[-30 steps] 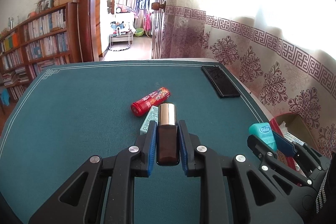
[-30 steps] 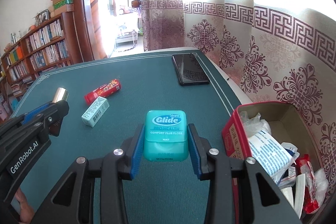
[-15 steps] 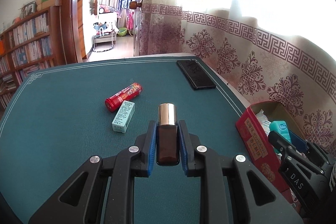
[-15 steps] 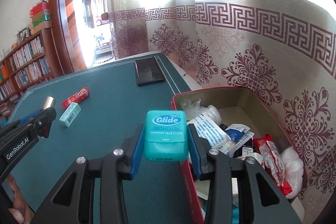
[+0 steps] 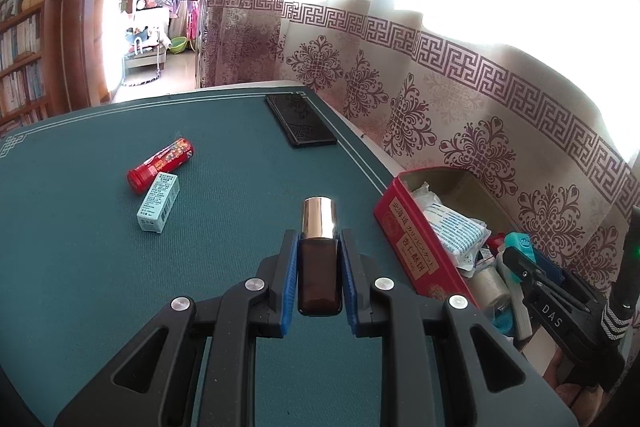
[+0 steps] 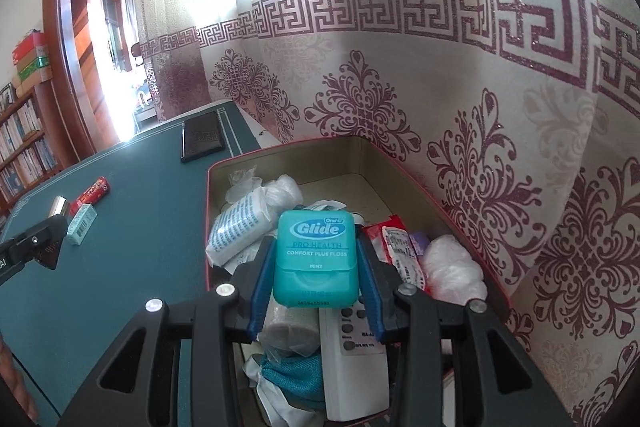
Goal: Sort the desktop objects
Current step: 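Lift the brown bottle and Glide floss and carry both over the red box, then open both grippers to drop the brown bottle and Glide floss into the box, then move both open grippers back toward the white box and Skittles tube, then grasp the white medicine box with the left gripper while the right grasps the red Skittles tube, then lift the white box and Skittles tube and carry both over the red box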
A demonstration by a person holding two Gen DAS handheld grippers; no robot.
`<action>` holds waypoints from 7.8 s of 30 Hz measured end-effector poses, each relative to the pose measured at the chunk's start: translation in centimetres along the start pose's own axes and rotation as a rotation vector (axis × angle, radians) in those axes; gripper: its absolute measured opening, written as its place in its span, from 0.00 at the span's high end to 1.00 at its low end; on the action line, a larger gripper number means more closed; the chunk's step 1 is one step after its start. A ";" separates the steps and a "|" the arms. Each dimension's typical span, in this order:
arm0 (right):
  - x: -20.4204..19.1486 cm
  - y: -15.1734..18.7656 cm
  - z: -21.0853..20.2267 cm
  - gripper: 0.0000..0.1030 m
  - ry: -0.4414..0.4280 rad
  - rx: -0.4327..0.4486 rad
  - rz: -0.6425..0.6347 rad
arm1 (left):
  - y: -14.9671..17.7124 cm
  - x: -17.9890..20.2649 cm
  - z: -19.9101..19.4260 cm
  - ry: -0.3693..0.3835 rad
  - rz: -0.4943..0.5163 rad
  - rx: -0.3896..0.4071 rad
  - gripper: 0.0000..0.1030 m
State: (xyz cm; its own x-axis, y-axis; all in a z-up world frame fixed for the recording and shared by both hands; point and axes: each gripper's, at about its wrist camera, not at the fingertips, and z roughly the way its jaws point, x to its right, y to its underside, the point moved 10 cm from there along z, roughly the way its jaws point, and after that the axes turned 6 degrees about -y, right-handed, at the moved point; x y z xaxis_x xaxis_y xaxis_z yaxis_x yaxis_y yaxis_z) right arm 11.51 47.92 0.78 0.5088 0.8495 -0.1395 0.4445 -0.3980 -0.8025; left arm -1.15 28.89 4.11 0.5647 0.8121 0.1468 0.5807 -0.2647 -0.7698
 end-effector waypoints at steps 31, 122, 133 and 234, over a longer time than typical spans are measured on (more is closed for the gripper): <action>5.1 1.7 -0.6 0.58 -0.038 0.010 0.096 | 2.4 18.6 3.0 0.407 0.133 -0.230 0.79; -15.1 1.6 2.3 0.23 -0.295 -0.120 -0.215 | -0.3 -16.5 11.8 -0.273 -0.139 -0.235 0.42; -20.0 1.3 5.5 0.23 -0.338 -0.174 -0.270 | -0.6 -17.2 12.3 -0.311 -0.087 -0.166 0.68; -33.3 1.6 15.9 0.65 -0.270 -0.241 -0.461 | -0.7 -25.8 8.9 -0.445 -0.317 -0.139 0.74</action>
State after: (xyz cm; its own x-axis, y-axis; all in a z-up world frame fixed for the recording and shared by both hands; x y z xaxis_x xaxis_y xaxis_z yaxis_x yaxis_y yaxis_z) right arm -16.39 24.52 -5.07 0.0313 0.9992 0.0242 0.7463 -0.0073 -0.6655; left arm -21.35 12.73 -4.73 0.0653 0.9962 0.0584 0.7705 -0.0131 -0.6373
